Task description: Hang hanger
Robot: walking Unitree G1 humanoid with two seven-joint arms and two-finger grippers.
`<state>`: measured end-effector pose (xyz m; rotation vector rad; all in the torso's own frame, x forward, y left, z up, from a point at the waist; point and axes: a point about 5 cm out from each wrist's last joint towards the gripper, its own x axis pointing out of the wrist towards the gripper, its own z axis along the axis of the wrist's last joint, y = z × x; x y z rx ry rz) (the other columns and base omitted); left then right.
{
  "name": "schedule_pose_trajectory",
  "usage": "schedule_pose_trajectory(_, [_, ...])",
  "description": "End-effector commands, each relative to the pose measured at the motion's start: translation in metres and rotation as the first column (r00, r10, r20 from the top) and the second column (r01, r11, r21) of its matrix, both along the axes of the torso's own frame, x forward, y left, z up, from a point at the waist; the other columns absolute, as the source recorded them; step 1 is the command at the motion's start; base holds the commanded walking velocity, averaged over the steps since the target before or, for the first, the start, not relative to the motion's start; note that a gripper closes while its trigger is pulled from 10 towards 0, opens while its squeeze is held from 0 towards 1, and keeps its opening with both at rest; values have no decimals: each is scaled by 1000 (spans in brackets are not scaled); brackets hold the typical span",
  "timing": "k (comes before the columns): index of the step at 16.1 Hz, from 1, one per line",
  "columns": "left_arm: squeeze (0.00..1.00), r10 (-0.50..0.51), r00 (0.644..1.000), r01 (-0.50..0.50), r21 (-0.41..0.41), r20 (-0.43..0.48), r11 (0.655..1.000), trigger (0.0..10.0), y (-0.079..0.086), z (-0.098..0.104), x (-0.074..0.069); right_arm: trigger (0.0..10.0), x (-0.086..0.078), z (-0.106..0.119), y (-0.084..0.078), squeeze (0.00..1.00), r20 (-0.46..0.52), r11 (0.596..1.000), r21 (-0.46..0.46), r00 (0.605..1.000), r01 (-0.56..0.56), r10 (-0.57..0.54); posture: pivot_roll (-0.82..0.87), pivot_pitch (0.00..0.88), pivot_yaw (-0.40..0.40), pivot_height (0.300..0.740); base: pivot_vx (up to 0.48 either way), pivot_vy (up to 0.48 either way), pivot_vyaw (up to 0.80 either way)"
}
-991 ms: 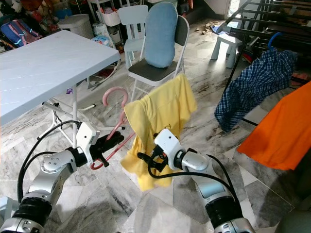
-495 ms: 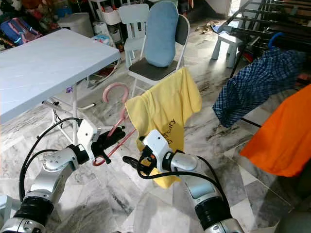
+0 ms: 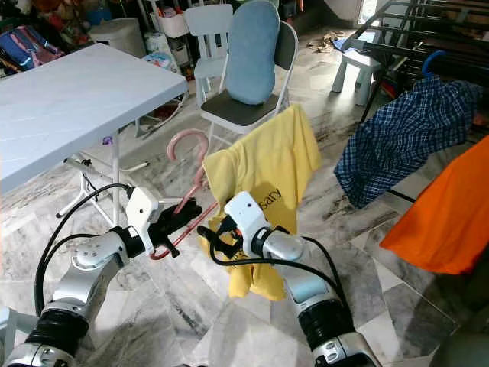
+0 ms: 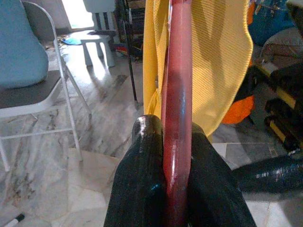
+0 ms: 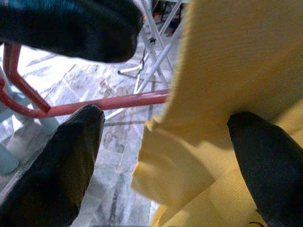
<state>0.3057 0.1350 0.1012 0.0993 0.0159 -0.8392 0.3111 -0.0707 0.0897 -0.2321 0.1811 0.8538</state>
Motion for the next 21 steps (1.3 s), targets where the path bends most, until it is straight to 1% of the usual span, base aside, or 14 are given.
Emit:
schedule_pose_trajectory(1, [0, 4, 997, -5, 13, 71, 1000, 0, 2, 12, 2, 10000, -1, 3, 6, 0, 9, 999, 7, 999, -45, 45, -202, 0, 87, 740, 0, 0, 0])
schedule_pose_trajectory(3, [0, 21, 998, -20, -11, 61, 1000, 0, 5, 13, 3, 10000, 7, 2, -8, 0, 9, 999, -11, 999, 46, -46, -207, 0, 86, 740, 0, 0, 0])
schedule_pose_trajectory(4, [0, 10, 998, -10, -10, 60, 1000, 0, 4, 12, 2, 10000, 13, 0, -16, 0, 32, 994, -56, 995, 99, -97, -209, 0, 86, 740, 0, 0, 0])
schedule_pose_trajectory(6, [0, 3, 998, -2, -12, 59, 1000, 0, 1, 11, 1, 10000, 22, 3, -21, 0, 71, 978, -82, 980, 192, -187, -209, 0, 84, 740, 0, 0, 0])
schedule_pose_trajectory(7, [0, 0, 998, 1, -15, 60, 1000, 0, -1, 12, 0, 5294, 26, 3, -23, 0, 84, 967, -89, 970, 237, -230, -209, 0, 84, 740, 0, 0, 0])
schedule_pose_trajectory(8, [0, -1, 998, 2, -17, 61, 1000, 0, -2, 12, 0, 1294, 28, 3, -25, 0, 94, 959, -97, 962, 266, -257, -209, 0, 84, 740, 0, 0, 0])
schedule_pose_trajectory(9, [0, -3, 998, 5, -18, 62, 1000, 0, -2, 12, 0, 0, 31, 3, -29, 0, 104, 946, -105, 949, 308, -297, -209, 0, 84, 740, 0, 0, 0])
schedule_pose_trajectory(10, [0, -6, 998, 7, -19, 61, 1000, 0, -2, 12, 0, 0, 38, 3, -42, 0, 130, 911, -129, 917, 392, -376, -209, 0, 84, 740, 0, 0, 0])
schedule_pose_trajectory(12, [0, -6, 998, 8, -19, 60, 1000, 0, -1, 12, -1, 0, 42, 6, -50, 0, 163, 887, -131, 892, 442, -421, -209, 0, 82, 740, 0, 0, 0])
schedule_pose_trajectory(18, [0, -8, 998, 9, -22, 56, 1000, 0, -3, 11, -1, 0, 47, 11, -55, 0, 202, 868, -105, 865, 486, -460, -211, 0, 80, 740, 0, 0, 0])
schedule_pose_trajectory(21, [0, -1, 999, 1, -17, 53, 1000, 0, 0, 10, -1, 0, 48, 15, -56, 0, 205, 878, -62, 867, 475, -455, -213, 0, 78, 740, 0, 0, 0])
